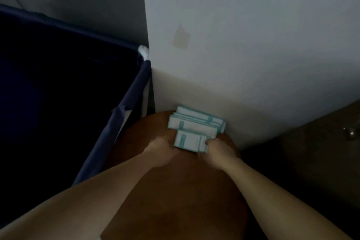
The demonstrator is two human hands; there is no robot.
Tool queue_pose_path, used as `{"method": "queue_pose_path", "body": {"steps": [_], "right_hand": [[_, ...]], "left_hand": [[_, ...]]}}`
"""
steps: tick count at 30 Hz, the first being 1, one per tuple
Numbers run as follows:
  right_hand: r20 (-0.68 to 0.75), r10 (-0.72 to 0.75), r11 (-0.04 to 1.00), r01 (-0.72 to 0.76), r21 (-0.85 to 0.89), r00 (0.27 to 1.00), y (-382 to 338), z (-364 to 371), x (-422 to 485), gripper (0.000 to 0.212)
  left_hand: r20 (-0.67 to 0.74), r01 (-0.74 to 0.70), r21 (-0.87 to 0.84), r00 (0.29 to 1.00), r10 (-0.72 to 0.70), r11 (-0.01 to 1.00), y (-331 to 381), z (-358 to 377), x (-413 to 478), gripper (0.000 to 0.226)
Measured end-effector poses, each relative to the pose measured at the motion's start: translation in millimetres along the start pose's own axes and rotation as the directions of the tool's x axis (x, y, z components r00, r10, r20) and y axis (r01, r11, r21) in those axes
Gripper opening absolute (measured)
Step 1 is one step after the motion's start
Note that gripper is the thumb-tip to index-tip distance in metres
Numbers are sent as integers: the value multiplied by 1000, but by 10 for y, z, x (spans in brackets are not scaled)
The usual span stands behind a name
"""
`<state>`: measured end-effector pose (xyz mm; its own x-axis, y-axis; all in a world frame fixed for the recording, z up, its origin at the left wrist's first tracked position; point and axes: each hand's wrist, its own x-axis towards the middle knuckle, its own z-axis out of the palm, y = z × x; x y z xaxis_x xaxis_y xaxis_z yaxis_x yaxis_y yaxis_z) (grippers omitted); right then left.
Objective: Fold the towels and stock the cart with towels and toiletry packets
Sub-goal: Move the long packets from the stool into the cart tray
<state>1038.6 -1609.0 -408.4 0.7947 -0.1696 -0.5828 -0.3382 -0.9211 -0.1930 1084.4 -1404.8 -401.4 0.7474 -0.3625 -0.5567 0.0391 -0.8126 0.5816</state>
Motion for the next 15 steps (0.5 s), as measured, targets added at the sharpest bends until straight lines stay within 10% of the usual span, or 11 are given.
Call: {"method": "queue_pose_path", "body": {"steps": [15], "right_hand": [[-132,-189,950,147,-277,973,244,763,1286,70]], "left_hand": [[-87,140,-239,982,-165,961,-262,654,809,27]]}}
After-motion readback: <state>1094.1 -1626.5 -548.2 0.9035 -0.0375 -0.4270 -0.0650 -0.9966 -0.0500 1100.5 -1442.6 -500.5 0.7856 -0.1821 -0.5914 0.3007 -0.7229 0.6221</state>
